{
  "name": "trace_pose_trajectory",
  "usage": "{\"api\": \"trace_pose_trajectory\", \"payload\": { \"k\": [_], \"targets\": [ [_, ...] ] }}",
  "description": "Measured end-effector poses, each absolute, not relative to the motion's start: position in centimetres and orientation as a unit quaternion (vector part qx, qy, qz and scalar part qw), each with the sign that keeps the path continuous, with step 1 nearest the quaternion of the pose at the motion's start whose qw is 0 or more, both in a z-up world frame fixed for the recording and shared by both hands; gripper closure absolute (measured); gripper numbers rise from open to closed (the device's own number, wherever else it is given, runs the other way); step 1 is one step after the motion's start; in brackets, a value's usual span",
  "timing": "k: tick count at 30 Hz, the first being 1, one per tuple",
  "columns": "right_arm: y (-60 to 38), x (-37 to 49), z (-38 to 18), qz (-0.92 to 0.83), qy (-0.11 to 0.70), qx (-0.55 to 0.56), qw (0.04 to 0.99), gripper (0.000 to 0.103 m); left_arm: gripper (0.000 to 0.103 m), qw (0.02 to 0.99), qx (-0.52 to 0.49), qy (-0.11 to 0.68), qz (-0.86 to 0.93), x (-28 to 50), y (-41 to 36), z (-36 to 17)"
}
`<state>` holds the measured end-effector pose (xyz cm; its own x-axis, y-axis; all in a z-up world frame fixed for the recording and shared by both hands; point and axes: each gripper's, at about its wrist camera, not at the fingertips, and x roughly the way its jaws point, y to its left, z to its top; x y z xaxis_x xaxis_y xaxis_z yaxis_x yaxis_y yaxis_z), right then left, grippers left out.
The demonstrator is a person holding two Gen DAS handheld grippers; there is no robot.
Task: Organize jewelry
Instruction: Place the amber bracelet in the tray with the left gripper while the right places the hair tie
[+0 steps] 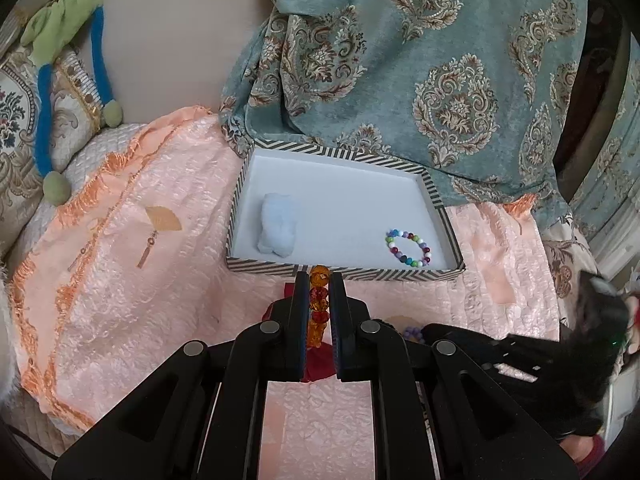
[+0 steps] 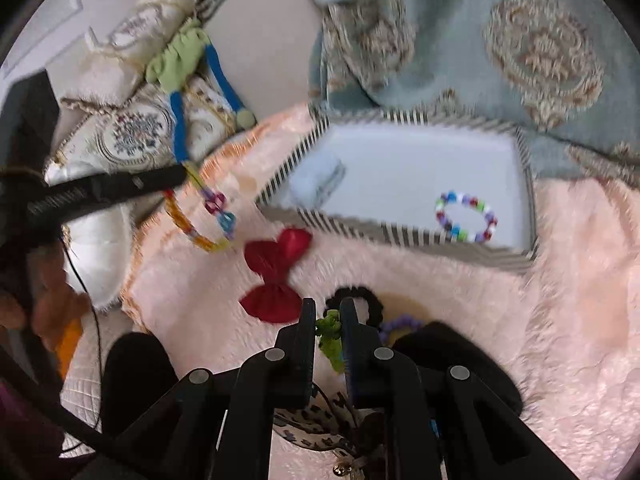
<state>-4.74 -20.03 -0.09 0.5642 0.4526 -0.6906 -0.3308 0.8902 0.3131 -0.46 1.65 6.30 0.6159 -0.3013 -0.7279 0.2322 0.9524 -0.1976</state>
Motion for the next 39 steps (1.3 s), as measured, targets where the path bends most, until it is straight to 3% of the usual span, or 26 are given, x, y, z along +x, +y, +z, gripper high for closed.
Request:
{"api": "trace_pose_trajectory", "payload": {
  "k": [13, 39],
  "targets": [
    [-22.2, -3.7, 6.0, 0.207, 0.353, 0.074, 0.910, 0.092, 0.095, 0.904, -0.013, 0.405, -0.139, 1.9, -0.2, 7.6],
    [-24.4, 7.6, 3.6, 0.162, 0.396, 0.049, 0.902, 0.092, 0.095, 0.895, 0.026, 0.429, -0.116, 10.6, -4.3, 3.4]
  ]
}}
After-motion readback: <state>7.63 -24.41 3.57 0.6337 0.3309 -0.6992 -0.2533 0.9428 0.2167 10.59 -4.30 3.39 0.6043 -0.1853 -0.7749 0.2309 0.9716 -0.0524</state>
